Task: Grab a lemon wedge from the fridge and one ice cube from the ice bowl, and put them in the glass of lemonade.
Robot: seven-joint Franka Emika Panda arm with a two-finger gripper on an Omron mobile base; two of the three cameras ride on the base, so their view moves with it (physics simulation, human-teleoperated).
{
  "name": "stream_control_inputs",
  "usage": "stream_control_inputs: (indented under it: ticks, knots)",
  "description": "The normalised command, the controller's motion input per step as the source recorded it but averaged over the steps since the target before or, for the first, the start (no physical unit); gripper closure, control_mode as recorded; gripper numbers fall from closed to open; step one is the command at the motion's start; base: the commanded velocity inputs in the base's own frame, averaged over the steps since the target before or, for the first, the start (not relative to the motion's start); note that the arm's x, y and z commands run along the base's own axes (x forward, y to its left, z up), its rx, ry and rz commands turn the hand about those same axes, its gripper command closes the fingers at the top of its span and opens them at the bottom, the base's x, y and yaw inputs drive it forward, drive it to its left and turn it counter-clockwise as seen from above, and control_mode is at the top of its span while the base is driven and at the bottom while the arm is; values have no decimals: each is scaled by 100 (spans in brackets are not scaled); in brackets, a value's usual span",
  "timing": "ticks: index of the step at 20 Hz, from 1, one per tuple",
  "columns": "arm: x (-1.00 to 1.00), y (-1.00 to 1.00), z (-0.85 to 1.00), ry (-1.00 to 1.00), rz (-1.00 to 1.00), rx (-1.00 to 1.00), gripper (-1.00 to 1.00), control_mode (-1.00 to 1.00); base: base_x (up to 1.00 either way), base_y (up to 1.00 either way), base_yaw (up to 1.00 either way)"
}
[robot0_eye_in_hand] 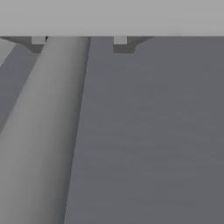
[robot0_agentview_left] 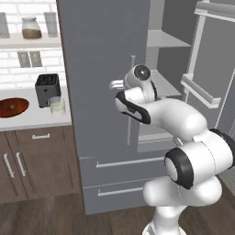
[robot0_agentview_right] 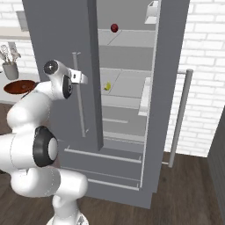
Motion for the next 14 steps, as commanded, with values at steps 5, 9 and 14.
stream_control_inputs:
  ticks: [5,9,14]
  knots:
    - [-99,78,84,0,15,0,100,-100,0,0,0]
    - [-99,81,88,0,26,0,100,-100,0,0,0]
    - [-98,34,93,0,21,0,100,-100,0,0,0]
